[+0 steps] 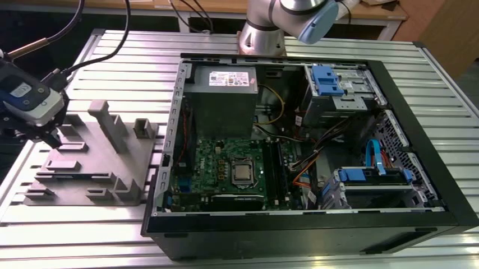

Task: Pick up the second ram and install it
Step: 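Pick up the second ram and move it above second insertion slot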

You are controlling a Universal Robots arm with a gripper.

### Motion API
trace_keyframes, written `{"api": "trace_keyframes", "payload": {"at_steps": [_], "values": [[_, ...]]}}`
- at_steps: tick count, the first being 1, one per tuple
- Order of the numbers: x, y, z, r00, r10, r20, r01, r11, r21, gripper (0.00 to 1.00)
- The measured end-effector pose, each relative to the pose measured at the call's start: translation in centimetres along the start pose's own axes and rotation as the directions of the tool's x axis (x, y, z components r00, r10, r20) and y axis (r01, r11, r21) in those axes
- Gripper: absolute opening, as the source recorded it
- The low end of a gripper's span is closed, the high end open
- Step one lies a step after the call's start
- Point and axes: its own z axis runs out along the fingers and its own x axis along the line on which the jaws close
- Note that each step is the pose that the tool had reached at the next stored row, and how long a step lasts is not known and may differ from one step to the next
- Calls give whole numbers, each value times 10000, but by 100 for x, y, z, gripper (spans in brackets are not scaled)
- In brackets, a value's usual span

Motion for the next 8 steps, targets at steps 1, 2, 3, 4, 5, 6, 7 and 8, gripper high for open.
{"api": "trace_keyframes", "payload": {"at_steps": [1,2,3,4,5,6,7,8], "values": [[0,0,2,9998,-178,-8,178,9998,-11,7],[0,0,5,9993,-375,-15,375,9993,-23,7],[0,0,6,9985,-554,-23,554,9985,-35,7],[0,-1,8,9973,-733,-30,733,9973,-46,7],[0,-1,11,9958,-912,-36,912,9958,-58,7],[1,-1,13,9941,-1080,-44,1080,9941,-68,7],[1,-1,15,9928,-1199,-50,1198,9928,-74,7],[1,-1,20,9914,-1304,-53,1304,9914,-80,7]]}}
